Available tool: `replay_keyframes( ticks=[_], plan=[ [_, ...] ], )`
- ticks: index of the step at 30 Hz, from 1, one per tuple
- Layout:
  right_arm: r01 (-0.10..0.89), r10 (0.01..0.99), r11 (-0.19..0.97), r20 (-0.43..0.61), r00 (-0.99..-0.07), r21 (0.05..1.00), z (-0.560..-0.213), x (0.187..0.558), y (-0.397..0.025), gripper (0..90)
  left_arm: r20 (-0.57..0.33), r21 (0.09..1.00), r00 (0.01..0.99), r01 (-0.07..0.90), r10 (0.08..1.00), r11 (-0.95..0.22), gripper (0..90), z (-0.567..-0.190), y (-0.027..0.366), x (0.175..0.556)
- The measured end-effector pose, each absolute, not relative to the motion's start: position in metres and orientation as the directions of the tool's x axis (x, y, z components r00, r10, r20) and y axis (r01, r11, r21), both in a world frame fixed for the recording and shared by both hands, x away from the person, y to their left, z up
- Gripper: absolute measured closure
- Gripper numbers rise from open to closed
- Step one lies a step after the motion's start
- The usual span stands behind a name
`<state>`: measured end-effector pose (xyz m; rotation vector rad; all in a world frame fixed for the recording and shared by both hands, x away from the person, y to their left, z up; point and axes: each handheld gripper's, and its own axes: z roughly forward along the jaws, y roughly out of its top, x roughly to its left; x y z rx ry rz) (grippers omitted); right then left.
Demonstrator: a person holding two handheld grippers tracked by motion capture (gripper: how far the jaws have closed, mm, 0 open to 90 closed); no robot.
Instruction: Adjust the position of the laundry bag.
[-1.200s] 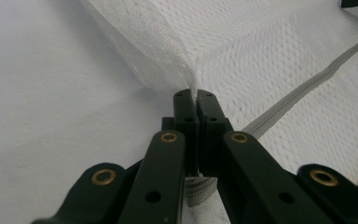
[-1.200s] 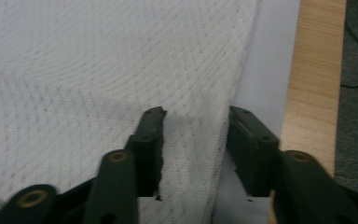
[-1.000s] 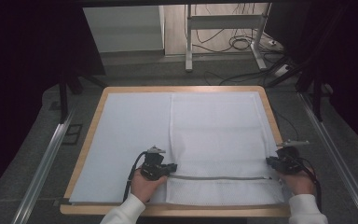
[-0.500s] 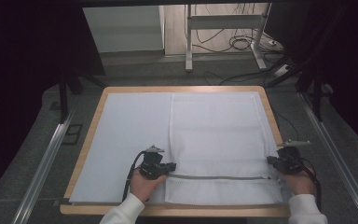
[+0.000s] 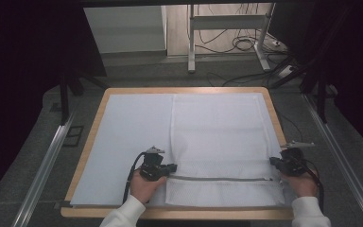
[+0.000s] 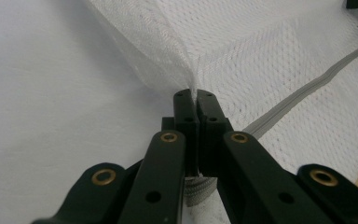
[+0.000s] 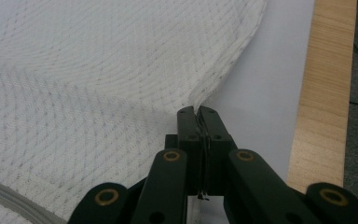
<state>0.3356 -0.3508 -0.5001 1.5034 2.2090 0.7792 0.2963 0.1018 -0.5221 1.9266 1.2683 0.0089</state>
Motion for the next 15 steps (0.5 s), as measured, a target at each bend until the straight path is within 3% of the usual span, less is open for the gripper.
replay_keyframes(
  ticks=[15],
  plan=[
    [0.714,0.922,0.295,0.007,-0.387,0.635,-0.498,0.338,-0.339,87.1,-0.405,0.624,0.478,0.768,0.779,-0.147,89.3,-0.519,0.113,0.297]
  ],
)
